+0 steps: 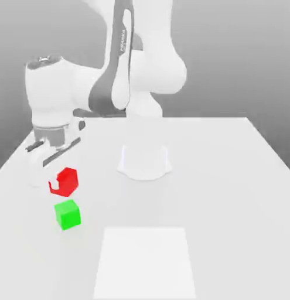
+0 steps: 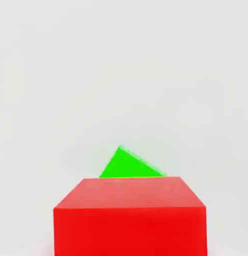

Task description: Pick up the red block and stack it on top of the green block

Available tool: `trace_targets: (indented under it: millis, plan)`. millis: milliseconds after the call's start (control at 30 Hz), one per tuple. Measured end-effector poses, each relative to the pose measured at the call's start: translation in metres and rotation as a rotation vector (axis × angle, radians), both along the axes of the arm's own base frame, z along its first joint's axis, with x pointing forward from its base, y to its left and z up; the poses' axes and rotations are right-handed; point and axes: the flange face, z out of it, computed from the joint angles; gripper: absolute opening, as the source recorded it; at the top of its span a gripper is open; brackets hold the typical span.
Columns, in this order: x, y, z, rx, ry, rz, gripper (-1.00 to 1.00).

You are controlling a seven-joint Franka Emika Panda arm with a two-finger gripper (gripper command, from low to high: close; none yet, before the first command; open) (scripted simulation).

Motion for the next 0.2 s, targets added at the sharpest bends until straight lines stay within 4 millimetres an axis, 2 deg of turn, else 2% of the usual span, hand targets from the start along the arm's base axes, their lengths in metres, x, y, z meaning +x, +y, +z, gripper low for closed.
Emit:
trace_targets:
  millis: [67, 100, 200]
  plan:
    - [0.0, 0.001, -0.017, 0.002, -0.001, 0.0, -1.0]
    - [-0.001, 0.001, -0.025, 0.003, -0.002, 0.0, 1.0]
    - [0.0, 0.002, -0.025, 0.003, -0.002, 0.003, 1.0]
